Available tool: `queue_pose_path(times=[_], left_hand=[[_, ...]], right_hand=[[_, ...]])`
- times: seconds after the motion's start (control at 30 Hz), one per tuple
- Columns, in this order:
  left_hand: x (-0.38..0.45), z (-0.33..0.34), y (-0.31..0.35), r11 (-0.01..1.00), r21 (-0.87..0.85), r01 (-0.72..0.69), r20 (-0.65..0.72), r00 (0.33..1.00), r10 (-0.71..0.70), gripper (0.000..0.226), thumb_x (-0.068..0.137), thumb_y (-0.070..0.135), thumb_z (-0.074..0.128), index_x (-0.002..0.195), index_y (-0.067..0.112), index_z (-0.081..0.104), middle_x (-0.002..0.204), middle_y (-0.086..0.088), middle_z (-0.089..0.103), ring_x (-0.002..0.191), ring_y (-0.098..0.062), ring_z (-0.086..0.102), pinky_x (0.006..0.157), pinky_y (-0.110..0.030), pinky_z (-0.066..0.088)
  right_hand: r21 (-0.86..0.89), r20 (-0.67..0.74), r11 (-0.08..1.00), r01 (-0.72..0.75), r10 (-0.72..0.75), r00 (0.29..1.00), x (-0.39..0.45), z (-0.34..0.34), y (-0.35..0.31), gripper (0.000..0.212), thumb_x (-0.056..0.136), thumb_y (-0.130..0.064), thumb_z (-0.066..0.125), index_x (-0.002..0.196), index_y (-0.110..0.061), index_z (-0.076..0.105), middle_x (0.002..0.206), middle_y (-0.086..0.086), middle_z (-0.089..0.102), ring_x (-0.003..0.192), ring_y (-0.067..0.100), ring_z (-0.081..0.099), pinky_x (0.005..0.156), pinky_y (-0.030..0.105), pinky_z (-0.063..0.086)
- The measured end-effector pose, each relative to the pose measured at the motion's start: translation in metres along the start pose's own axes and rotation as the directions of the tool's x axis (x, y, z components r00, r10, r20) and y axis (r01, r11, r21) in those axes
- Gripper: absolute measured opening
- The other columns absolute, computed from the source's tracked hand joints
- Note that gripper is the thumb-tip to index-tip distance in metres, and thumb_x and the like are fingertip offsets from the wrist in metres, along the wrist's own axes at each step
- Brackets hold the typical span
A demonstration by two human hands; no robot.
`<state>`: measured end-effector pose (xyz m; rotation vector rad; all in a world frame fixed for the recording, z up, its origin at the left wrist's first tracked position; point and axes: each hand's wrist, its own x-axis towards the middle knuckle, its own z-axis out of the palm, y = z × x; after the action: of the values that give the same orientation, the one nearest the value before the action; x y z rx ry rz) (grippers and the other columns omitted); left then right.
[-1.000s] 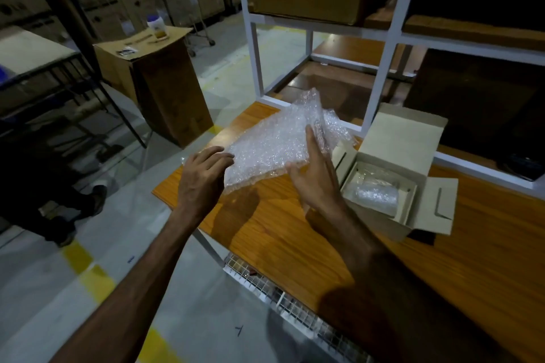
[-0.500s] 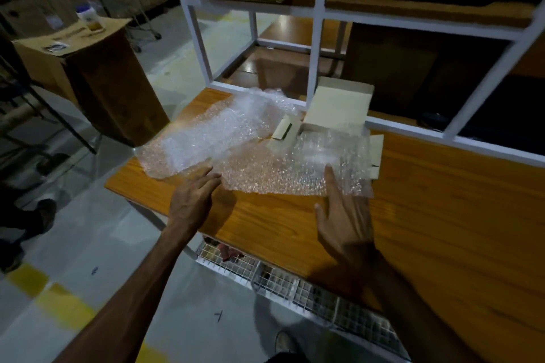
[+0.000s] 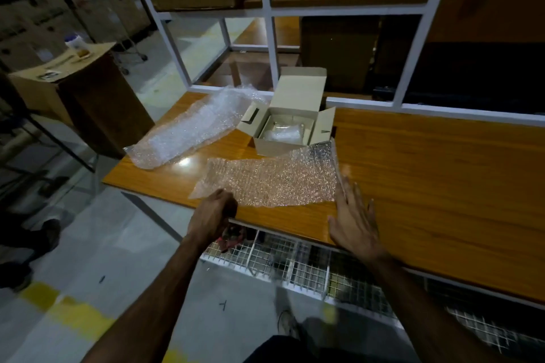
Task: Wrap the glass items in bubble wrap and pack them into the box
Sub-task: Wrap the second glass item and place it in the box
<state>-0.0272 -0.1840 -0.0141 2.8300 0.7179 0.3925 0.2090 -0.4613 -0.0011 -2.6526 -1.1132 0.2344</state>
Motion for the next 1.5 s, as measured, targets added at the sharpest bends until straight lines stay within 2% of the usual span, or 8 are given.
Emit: queue_pose_path(times=[0.17,0.37,0.53,0.6,0.73,0.97,1.23,1.5], left_hand=[[-0.008,-0.001,0.014,0.995,0.098,0.017,0.043,0.999,-0.021,0.03,0.084,0.0,0.069,0.086,0.027,0.056,0.085,0.008,0.057,0.075,-0.016,0.054,0.06,-0.031,0.046],[-0.004,-0.006,0.051,0.966,0.229,0.122,0.01,0.992,-0.128,0.007,0.088,0.028,0.076,0.084,0.029,0.071,0.095,0.005,0.074,0.097,-0.025,0.065,0.082,-0.042,0.048],[0.023,0.015,0.074,0.98,0.199,-0.014,0.112,0.994,-0.009,0.032,0.093,0.032,0.073,0.124,0.023,0.067,0.14,-0.004,0.064,0.131,-0.028,0.054,0.103,-0.047,0.047],[0.037,0.025,0.083,0.986,0.159,-0.055,0.184,0.983,0.025,0.045,0.1,0.036,0.063,0.142,0.022,0.054,0.159,-0.006,0.049,0.145,-0.03,0.043,0.112,-0.05,0.044],[0.064,0.043,0.097,0.985,0.161,-0.057,0.332,0.943,0.001,0.059,0.107,0.05,0.031,0.16,0.025,0.024,0.175,-0.009,0.014,0.161,-0.033,0.014,0.124,-0.062,0.028],[0.075,0.062,0.073,0.976,0.137,0.168,0.337,0.919,-0.206,0.082,0.093,0.088,0.006,0.164,0.047,-0.001,0.172,-0.002,-0.019,0.159,-0.031,-0.015,0.117,-0.068,-0.014],[0.075,0.043,0.006,0.945,0.192,0.265,0.266,0.913,-0.31,0.092,0.09,0.092,0.01,0.166,0.042,-0.003,0.174,-0.007,-0.014,0.162,-0.03,-0.009,0.125,-0.069,-0.002],[0.074,0.033,-0.013,0.894,0.185,0.407,0.218,0.87,-0.442,0.101,0.087,0.094,0.006,0.167,0.034,-0.002,0.175,-0.011,-0.01,0.162,-0.035,-0.005,0.127,-0.064,0.001]], right_hand=[[-0.038,0.094,0.999,-0.037,0.041,0.995,-0.016,-0.004,0.03,0.095,0.099,-0.034,0.06,0.166,-0.019,-0.005,0.174,0.004,-0.017,0.161,0.034,-0.003,0.125,0.068,0.007],[-0.021,0.127,0.991,-0.132,0.134,0.983,-0.021,-0.009,0.036,0.089,0.096,-0.026,0.058,0.167,-0.024,0.004,0.174,0.007,-0.019,0.161,0.036,-0.008,0.124,0.071,0.003],[-0.077,-0.171,0.988,-0.132,0.117,0.978,-0.009,-0.009,0.001,0.069,0.083,-0.019,0.068,0.149,-0.025,0.048,0.174,0.014,-0.009,0.16,0.039,-0.004,0.121,0.066,-0.009],[-0.084,-0.218,0.996,-0.017,-0.002,0.976,0.0,-0.001,-0.023,0.052,0.09,-0.022,0.063,0.141,-0.027,0.057,0.174,0.013,0.005,0.161,0.035,0.004,0.127,0.066,0.002],[0.1,-0.009,0.983,0.157,-0.157,0.988,0.03,0.016,-0.069,0.06,0.103,-0.028,0.055,0.16,-0.025,0.035,0.175,0.009,0.002,0.161,0.032,0.006,0.13,0.057,0.009],[0.034,0.078,0.996,0.077,-0.079,0.994,0.074,0.047,-0.057,0.068,0.109,-0.057,0.024,0.167,-0.026,0.007,0.175,0.005,-0.007,0.161,0.026,-0.006,0.126,0.053,-0.008],[-0.081,-0.09,0.994,-0.076,0.068,0.994,0.065,0.049,-0.001,0.085,0.096,-0.081,-0.002,0.166,-0.035,0.011,0.175,0.003,0.002,0.162,0.027,-0.001,0.128,0.057,-0.002],[-0.063,-0.041,0.987,-0.146,0.144,0.989,0.063,0.036,0.035,0.089,0.091,-0.088,-0.004,0.165,-0.039,0.001,0.174,0.0,-0.011,0.16,0.026,-0.015,0.128,0.057,-0.005]])
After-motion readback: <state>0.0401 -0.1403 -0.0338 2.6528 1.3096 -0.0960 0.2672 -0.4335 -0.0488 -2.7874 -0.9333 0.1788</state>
